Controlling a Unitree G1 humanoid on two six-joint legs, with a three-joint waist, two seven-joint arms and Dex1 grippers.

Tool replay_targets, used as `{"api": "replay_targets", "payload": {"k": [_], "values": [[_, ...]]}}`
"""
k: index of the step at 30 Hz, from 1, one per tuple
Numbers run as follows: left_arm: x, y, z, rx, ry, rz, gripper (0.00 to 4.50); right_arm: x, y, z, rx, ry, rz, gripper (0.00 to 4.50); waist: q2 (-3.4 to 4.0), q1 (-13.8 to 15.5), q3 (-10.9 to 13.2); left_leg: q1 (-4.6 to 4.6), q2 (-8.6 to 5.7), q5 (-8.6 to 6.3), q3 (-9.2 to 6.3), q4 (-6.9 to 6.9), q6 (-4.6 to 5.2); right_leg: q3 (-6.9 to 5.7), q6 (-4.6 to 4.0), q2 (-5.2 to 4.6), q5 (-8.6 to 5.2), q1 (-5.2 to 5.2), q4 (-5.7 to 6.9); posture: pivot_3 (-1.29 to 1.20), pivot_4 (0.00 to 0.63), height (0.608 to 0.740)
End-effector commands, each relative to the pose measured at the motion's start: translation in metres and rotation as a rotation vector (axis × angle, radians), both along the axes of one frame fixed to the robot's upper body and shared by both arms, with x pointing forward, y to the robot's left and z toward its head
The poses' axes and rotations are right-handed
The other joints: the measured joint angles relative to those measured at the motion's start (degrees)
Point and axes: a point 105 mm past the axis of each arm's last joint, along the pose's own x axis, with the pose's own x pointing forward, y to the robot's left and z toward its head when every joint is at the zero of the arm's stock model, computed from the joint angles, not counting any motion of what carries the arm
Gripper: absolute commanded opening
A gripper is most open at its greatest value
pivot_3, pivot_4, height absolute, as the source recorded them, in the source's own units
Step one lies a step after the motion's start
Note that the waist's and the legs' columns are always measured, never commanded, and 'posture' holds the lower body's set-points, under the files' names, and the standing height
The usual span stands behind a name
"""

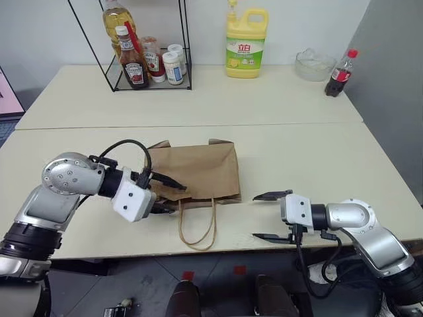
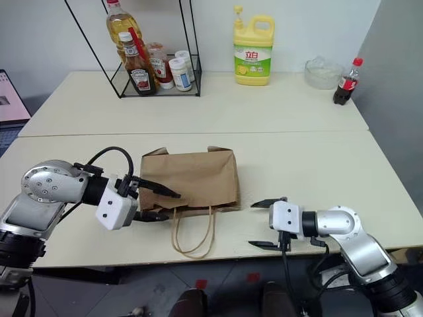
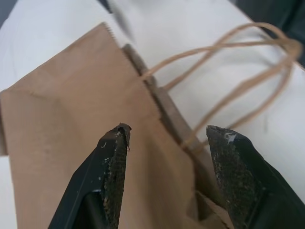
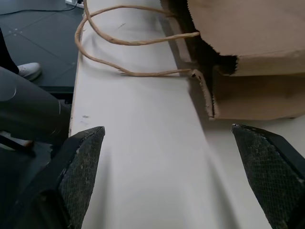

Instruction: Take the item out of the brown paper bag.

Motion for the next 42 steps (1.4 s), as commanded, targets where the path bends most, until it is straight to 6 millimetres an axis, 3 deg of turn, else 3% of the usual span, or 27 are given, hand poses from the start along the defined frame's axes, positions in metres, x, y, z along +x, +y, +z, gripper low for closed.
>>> {"api": "replay_targets", "payload": {"k": [1,7,16,23,26,33,42], "values": [[0.001,-0.001,0.013,-0.03,-0.049,-0.003,2.69,0.002,0.002,0.01,0.016,-0.039,0.005,4.5,0.0,0.0,0.0,0.0,0.0,0.0,0.0,0.0,0.0,0.0,0.0,0.0,0.0,0.0,0.0,0.0,0.15,0.74],[-0.004,-0.001,0.006,0.025,-0.081,-0.063,2.69,-0.002,0.005,0.011,0.014,-0.044,0.026,4.5,0.0,0.0,0.0,0.0,0.0,0.0,0.0,0.0,0.0,0.0,0.0,0.0,0.0,0.0,0.0,0.0,0.15,0.74],[-0.019,-0.023,-0.019,0.044,-0.061,-0.191,2.69,-0.022,0.022,-0.002,-0.037,-0.092,0.195,4.5,0.0,0.0,0.0,0.01,0.0,0.0,0.0,0.0,0.0,0.0,0.0,0.0,0.0,0.0,0.0,0.0,0.15,0.74],[-0.022,-0.026,-0.028,0.058,-0.035,-0.217,2.69,-0.02,0.033,-0.006,-0.034,-0.142,0.248,4.5,0.0,0.0,0.0,0.02,0.0,0.0,0.0,0.01,0.0,0.0,0.0,0.0,0.0,0.01,0.0,0.0,0.15,0.74],[-0.02,-0.031,-0.028,0.033,-0.023,-0.21,2.12,-0.02,0.041,-0.009,-0.032,-0.18,0.286,4.5,0.0,0.0,0.0,0.03,0.0,0.0,0.0,0.01,0.0,0.01,0.0,0.0,0.0,0.01,0.0,0.0,0.15,0.74],[-0.01,-0.033,-0.024,-0.032,0.035,-0.118,0.02,-0.013,0.047,-0.027,-0.041,-0.236,0.337,4.5,0.0,0.0,0.0,0.04,0.0,0.0,0.0,0.01,-0.01,0.0,0.0,0.0,0.0,0.02,0.02,0.0,0.15,0.74],[-0.005,-0.037,-0.017,-0.096,0.12,0.01,0.02,-0.007,0.071,-0.034,0.047,-0.363,0.447,4.5,-0.01,-0.2,0.0,0.36,0.09,0.01,0.0,-0.03,0.01,0.08,-0.01,0.14,0.0,0.16,0.1,0.0,0.15,0.74]]}}
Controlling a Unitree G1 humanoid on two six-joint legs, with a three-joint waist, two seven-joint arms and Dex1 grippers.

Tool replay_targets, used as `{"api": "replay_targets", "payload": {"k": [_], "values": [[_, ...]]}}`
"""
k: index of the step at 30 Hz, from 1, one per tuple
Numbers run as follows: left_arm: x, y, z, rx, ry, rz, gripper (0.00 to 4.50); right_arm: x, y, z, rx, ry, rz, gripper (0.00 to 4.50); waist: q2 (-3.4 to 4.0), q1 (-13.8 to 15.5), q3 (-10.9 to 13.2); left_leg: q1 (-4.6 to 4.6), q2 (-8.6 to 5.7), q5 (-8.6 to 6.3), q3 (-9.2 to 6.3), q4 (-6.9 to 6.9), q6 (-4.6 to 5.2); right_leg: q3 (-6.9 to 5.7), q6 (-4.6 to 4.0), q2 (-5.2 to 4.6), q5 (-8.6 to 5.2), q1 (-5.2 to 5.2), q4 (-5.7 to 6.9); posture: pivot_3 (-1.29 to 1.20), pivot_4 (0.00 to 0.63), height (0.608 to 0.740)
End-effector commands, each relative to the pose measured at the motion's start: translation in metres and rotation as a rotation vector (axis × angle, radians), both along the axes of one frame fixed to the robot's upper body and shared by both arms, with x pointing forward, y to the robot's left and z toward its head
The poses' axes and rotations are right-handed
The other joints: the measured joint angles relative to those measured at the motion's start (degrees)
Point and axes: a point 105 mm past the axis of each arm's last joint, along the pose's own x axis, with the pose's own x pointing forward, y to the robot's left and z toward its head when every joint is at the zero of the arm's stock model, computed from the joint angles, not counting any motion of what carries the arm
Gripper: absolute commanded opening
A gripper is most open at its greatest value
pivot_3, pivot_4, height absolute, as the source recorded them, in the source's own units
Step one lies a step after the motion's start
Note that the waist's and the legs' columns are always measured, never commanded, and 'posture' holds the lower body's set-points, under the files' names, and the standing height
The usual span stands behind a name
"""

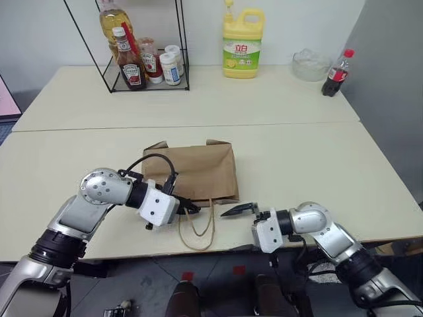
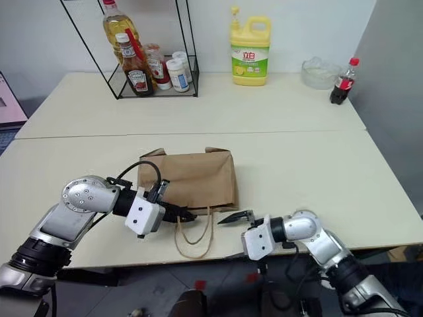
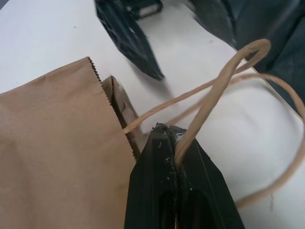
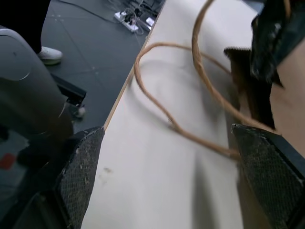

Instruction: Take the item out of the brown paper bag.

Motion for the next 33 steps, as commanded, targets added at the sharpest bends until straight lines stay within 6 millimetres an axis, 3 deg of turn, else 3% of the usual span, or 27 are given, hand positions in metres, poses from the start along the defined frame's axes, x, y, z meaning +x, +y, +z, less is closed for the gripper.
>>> {"api": "replay_targets", "payload": {"k": [1,10,17,20,25,28,33], "values": [[0.002,-0.001,0.014,-0.045,-0.022,0.03,0.02,0.001,0.008,0.002,0.042,-0.049,0.035,4.5,0.0,0.0,0.0,0.07,0.0,0.0,0.0,-0.02,0.0,0.0,0.0,0.0,0.0,0.06,0.0,0.0,0.15,0.74],[-0.009,-0.004,0.011,-0.089,0.125,0.1,0.02,-0.001,0.035,-0.004,0.072,-0.01,0.124,4.5,0.01,0.1,0.0,0.28,0.01,0.0,0.0,-0.04,0.01,0.02,-0.02,0.0,-0.01,0.3,-0.05,0.0,0.15,0.74],[-0.008,-0.006,0.016,-0.106,0.147,0.128,0.02,-0.002,0.037,-0.014,0.018,0.111,0.134,4.5,0.01,0.2,0.0,0.36,0.01,-0.01,0.0,-0.04,0.01,0.01,-0.02,0.0,-0.01,0.44,-0.08,0.0,0.15,0.74],[-0.008,-0.006,0.016,-0.108,0.15,0.136,0.02,0.003,0.037,-0.009,0.045,0.086,0.109,4.5,0.01,0.2,0.0,0.38,0.02,-0.01,0.0,-0.04,0.01,0.01,-0.02,0.01,-0.01,0.44,-0.08,0.0,0.15,0.74],[-0.006,-0.002,0.018,-0.102,0.142,0.153,0.02,0.003,0.007,0.003,0.089,0.093,0.037,4.5,0.01,0.5,0.0,0.33,-0.01,-0.01,-0.01,-0.03,0.01,0.03,-0.02,0.0,-0.01,0.46,-0.13,0.0,0.15,0.74],[-0.006,-0.002,0.018,-0.103,0.139,0.154,0.02,-0.002,-0.022,0.011,0.086,0.097,-0.009,4.5,0.03,0.6,0.0,0.33,-0.01,-0.01,-0.01,-0.03,0.0,0.06,-0.02,0.0,-0.01,0.53,-0.18,0.0,0.15,0.74],[-0.007,-0.002,0.018,-0.102,0.14,0.15,0.02,-0.015,-0.032,0.014,0.043,0.14,0.009,4.5,0.03,0.1,0.0,0.4,0.03,-0.01,-0.02,-0.04,0.02,0.09,-0.02,0.06,-0.02,0.56,-0.19,0.0,0.15,0.74]]}}
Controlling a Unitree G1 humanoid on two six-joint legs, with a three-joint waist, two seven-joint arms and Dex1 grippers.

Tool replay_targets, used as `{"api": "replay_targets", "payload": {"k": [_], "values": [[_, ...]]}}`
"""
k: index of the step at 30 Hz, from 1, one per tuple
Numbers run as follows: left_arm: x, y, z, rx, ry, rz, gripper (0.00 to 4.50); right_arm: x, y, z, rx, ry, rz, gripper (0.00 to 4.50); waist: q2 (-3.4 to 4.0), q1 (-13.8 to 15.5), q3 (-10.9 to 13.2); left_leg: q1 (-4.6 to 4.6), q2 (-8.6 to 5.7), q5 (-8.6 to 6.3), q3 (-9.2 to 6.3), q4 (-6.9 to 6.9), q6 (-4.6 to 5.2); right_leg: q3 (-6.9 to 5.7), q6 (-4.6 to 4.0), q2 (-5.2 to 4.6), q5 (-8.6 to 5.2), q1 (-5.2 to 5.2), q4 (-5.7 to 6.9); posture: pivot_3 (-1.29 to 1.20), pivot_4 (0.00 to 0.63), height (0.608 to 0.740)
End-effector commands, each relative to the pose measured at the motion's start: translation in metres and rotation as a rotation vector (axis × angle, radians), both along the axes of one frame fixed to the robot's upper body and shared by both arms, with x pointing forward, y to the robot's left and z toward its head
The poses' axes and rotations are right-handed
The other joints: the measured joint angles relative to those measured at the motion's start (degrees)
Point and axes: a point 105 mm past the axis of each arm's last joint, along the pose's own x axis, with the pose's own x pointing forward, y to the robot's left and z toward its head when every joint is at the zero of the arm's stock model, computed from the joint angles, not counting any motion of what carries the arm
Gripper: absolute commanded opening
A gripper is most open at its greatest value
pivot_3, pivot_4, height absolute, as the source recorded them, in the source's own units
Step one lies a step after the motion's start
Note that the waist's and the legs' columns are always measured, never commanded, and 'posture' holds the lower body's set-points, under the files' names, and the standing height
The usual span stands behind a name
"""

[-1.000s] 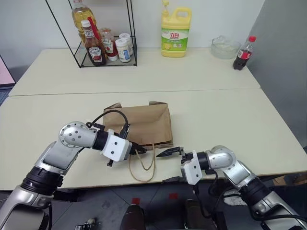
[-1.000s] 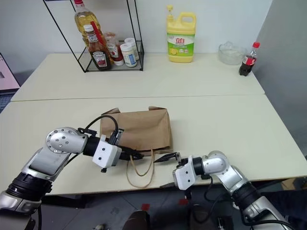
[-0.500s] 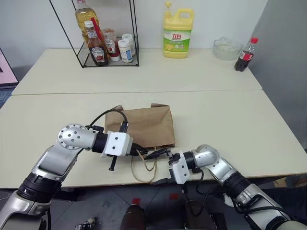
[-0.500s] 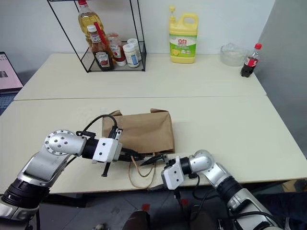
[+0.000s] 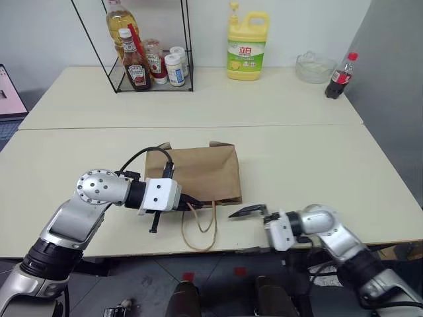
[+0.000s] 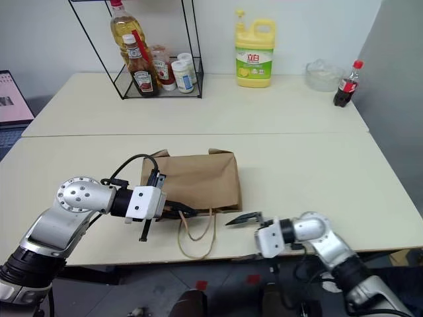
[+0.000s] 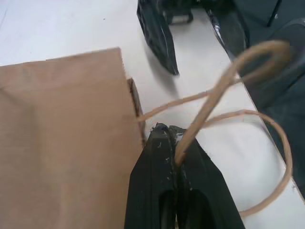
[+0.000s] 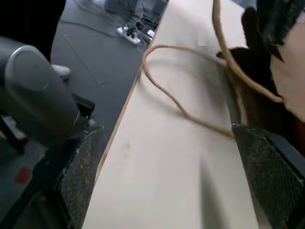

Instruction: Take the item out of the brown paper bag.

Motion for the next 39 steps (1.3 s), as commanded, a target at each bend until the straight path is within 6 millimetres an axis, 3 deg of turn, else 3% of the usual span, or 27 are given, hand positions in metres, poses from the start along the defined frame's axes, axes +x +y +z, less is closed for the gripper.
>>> {"api": "replay_targets", "payload": {"k": [1,11,18,28,39], "values": [[0.0,0.0,0.009,-0.006,-0.034,-0.008,0.02,-0.012,0.009,0.008,0.015,0.029,0.063,4.5,0.01,-0.2,0.0,0.03,0.03,0.0,0.0,-0.01,0.01,0.04,-0.01,0.06,-0.01,0.0,0.0,0.0,0.15,0.74],[0.003,-0.002,0.011,-0.014,-0.032,-0.008,0.02,-0.012,0.046,0.0,-0.072,0.296,0.108,4.5,0.01,-0.1,0.0,0.03,0.03,-0.01,-0.02,0.0,0.02,0.04,-0.04,0.07,-0.02,0.02,0.0,0.0,0.15,0.74],[-0.001,-0.002,0.011,-0.019,-0.019,0.004,0.02,0.002,0.075,-0.006,-0.027,0.304,0.067,4.5,0.01,-0.1,0.0,0.01,0.03,-0.01,-0.03,-0.01,0.02,0.02,-0.04,0.07,-0.02,0.02,-0.01,0.0,0.15,0.74],[0.001,-0.003,0.012,-0.024,-0.027,0.013,0.02,0.016,0.085,-0.015,-0.026,0.281,0.035,4.5,0.01,-0.1,0.0,0.02,0.03,-0.01,-0.04,-0.01,0.02,0.01,-0.04,0.07,-0.02,0.02,0.0,0.0,0.15,0.74],[0.002,-0.003,0.012,-0.03,-0.032,0.016,0.0,0.014,0.075,-0.011,-0.055,0.293,0.065,0.67,0.02,0.0,0.0,0.03,0.03,-0.01,-0.05,-0.01,0.02,0.02,-0.04,0.07,-0.02,0.02,0.04,0.0,0.15,0.74]]}}
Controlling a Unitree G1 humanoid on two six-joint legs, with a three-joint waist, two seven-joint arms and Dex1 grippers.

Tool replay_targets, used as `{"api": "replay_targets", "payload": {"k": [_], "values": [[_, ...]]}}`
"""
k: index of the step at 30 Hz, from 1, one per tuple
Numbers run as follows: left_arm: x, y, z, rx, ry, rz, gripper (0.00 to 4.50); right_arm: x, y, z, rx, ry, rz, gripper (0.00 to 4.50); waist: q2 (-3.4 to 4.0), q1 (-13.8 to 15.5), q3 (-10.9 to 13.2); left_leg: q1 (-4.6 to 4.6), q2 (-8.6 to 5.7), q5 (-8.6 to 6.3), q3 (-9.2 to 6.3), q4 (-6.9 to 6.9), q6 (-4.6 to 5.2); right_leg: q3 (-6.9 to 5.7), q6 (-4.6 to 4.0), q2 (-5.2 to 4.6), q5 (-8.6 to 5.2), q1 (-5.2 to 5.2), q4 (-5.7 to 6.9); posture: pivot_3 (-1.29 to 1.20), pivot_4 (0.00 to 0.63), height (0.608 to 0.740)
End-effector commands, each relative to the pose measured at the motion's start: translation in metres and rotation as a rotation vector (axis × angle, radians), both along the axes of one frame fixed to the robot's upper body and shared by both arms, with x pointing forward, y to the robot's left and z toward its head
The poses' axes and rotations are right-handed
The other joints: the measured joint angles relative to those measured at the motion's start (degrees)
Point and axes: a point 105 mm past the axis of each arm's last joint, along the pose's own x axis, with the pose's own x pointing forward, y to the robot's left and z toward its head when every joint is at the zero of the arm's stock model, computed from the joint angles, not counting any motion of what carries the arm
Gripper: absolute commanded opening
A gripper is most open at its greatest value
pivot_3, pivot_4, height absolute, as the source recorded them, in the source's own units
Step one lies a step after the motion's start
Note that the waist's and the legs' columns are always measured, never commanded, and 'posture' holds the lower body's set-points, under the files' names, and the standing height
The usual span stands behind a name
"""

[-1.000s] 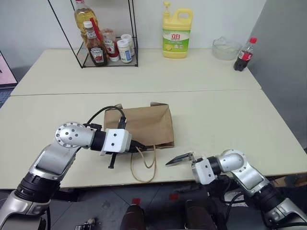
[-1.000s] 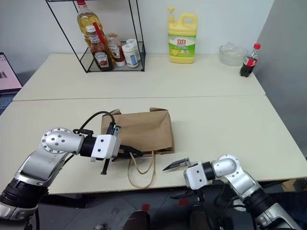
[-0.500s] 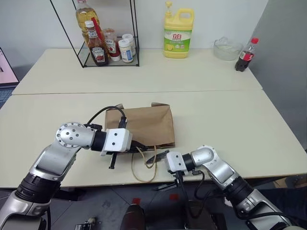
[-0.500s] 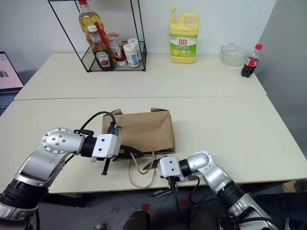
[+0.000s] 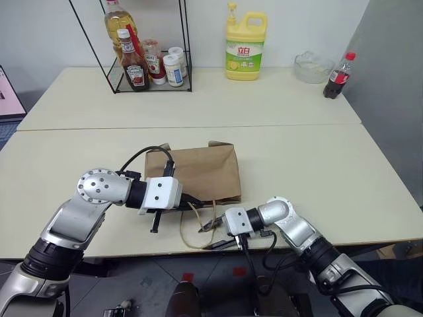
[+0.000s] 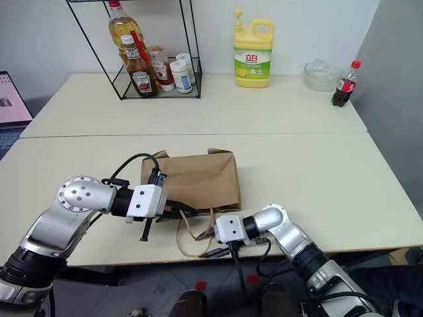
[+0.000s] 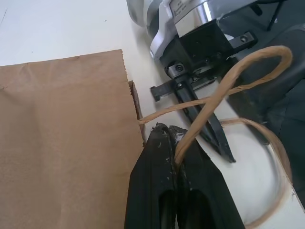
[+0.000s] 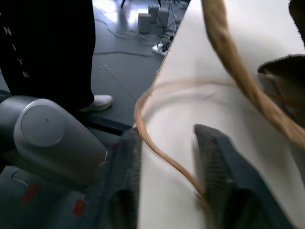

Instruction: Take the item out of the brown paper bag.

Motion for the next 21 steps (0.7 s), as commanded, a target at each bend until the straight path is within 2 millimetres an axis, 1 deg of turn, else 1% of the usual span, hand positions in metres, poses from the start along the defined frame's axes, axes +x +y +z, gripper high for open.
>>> {"api": "replay_targets", "payload": {"k": [1,2,5,9,14,15,18,21], "values": [[0.001,-0.001,0.012,-0.02,-0.051,-0.003,0.0,0.002,-0.006,0.009,0.001,0.004,0.003,0.31,0.0,0.0,0.0,0.0,0.0,0.0,0.0,0.0,0.0,0.0,0.0,0.0,0.0,0.0,0.0,0.0,0.15,0.74],[0.001,-0.001,0.012,-0.021,-0.052,-0.003,0.0,0.001,-0.007,0.009,-0.004,0.008,0.007,0.03,0.01,0.0,0.0,0.0,0.0,0.0,0.0,0.0,0.0,0.0,0.0,0.0,0.0,0.0,-0.01,0.0,0.15,0.74],[0.001,-0.002,0.012,-0.023,-0.054,-0.003,0.0,0.001,-0.009,0.01,-0.015,0.019,0.008,0.03,0.01,0.0,0.0,-0.01,0.0,0.0,0.0,0.0,0.0,0.0,0.0,0.0,0.0,0.0,-0.02,0.0,0.15,0.74],[0.003,-0.002,0.012,-0.026,-0.058,-0.001,0.0,0.005,-0.011,0.01,-0.018,0.001,-0.013,0.03,0.01,0.0,0.0,-0.01,0.0,0.0,0.0,0.0,0.0,0.0,0.0,0.0,0.0,0.0,-0.03,0.0,0.15,0.74],[0.008,-0.002,0.015,-0.051,-0.039,0.035,0.0,0.008,-0.009,0.003,-0.026,0.0,-0.041,0.03,0.0,0.0,0.0,-0.01,0.0,0.0,0.0,0.0,0.0,0.0,0.0,0.0,0.0,0.0,-0.03,0.0,0.15,0.74],[0.011,-0.001,0.018,-0.064,-0.03,0.055,0.0,0.008,-0.008,0.001,-0.027,0.002,-0.047,0.03,0.0,0.0,0.0,-0.01,0.0,0.0,0.0,0.0,0.0,-0.01,0.0,0.0,0.0,0.0,-0.03,0.0,0.15,0.74],[0.027,-0.002,0.035,-0.145,0.02,0.158,0.0,0.006,-0.008,-0.004,-0.036,0.01,-0.055,0.03,-0.02,0.0,0.0,-0.01,0.0,0.0,-0.03,0.0,0.0,-0.03,0.0,0.0,0.0,0.0,-0.02,0.0,0.15,0.74],[0.048,-0.002,0.059,-0.232,0.057,0.272,0.0,0.003,-0.01,-0.011,-0.056,0.017,-0.051,0.03,-0.04,0.0,0.0,-0.02,0.0,0.0,-0.09,0.01,0.0,-0.08,0.01,0.0,0.0,0.03,-0.02,0.0,0.15,0.74]]}}
